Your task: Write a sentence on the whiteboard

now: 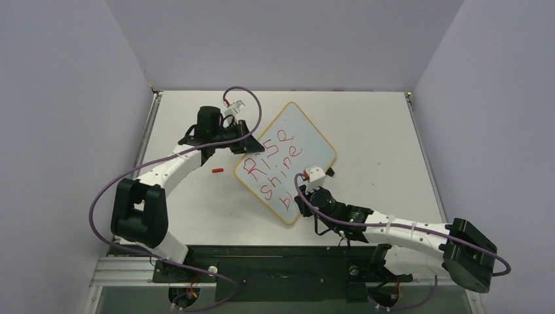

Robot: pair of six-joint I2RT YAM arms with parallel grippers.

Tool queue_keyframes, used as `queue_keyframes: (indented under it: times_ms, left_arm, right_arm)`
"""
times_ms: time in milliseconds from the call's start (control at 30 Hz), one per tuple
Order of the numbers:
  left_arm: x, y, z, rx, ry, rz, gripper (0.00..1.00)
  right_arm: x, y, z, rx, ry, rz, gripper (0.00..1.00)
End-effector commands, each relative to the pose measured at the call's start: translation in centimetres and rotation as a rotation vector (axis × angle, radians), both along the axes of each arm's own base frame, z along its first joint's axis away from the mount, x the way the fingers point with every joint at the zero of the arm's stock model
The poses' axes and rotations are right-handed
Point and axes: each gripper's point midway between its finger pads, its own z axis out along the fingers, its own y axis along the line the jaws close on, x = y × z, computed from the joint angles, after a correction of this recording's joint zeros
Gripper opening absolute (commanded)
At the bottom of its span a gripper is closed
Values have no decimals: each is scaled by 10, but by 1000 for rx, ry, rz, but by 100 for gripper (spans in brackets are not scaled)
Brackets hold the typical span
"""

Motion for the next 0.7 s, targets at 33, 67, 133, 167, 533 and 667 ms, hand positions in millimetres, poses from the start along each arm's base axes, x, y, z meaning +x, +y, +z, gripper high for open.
queue_keyframes:
  times_ms: [33,67,133,167,533,667]
  left_arm:
    - [13,3,19,1,-122,19,0]
    - [13,3,19,1,-121,20,0]
    - [13,3,19,2,-124,20,0]
    - [13,3,19,2,-124,20,0]
    - [13,3,20,0,-126,18,0]
    - [13,2,20,-1,-125,18,0]
  right_arm:
    - [-1,2,1,-5,0,-2,0]
    - [0,2,2,-6,-3,-3,0]
    - [3,4,5,-15,-14,-5,0]
    - [5,5,7,-23,-20,-5,0]
    - [18,16,20,-40,-48,7,0]
    - [21,20,24,-40,-54,13,0]
